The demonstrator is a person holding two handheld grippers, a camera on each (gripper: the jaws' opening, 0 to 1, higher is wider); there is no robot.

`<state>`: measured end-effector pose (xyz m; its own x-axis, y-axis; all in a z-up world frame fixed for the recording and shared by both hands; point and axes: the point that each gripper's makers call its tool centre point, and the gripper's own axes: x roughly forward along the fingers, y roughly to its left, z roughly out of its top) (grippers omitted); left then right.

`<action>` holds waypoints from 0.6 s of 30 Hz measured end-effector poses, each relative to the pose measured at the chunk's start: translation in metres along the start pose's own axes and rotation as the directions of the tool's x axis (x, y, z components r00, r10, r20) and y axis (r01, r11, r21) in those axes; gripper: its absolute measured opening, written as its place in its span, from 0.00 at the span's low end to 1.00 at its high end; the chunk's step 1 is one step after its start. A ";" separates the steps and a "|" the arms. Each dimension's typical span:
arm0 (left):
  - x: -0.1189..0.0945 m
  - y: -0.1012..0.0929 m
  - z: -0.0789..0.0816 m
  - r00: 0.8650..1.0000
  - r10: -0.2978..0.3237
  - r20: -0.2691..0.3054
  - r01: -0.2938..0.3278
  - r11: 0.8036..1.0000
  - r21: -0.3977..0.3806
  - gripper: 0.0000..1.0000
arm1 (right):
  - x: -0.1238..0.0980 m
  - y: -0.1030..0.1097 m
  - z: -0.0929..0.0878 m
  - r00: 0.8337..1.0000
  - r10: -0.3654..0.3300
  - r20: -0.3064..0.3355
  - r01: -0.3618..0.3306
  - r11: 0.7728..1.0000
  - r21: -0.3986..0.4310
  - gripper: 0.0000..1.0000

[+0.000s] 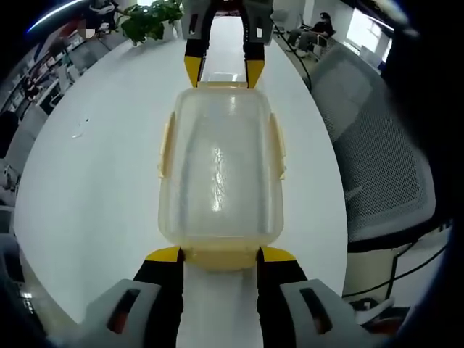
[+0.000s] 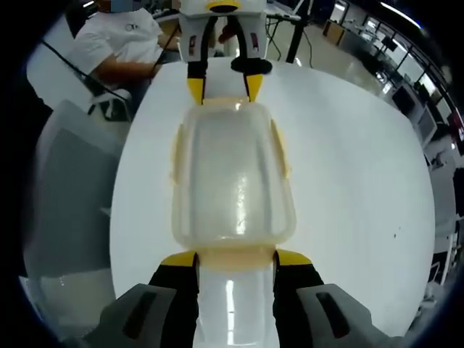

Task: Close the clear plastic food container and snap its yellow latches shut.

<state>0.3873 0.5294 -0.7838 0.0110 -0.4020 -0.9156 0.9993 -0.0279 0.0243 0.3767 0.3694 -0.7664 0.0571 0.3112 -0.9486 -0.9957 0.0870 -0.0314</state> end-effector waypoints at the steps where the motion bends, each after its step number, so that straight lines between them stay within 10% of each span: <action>1: 0.001 0.000 0.002 1.000 -0.003 0.000 0.003 1.000 -0.002 0.38 | -0.001 0.000 -0.002 1.000 0.000 0.000 0.000 1.000 0.001 0.39; 18: 0.008 0.000 0.048 1.000 0.002 -0.014 -0.002 1.000 0.006 0.38 | -0.018 -0.004 -0.046 1.000 -0.007 0.009 0.007 1.000 0.012 0.39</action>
<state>0.3856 0.4821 -0.7712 0.0133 -0.3893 -0.9210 0.9991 -0.0324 0.0281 0.3764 0.3203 -0.7635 0.0650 0.3196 -0.9453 -0.9943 0.1010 -0.0342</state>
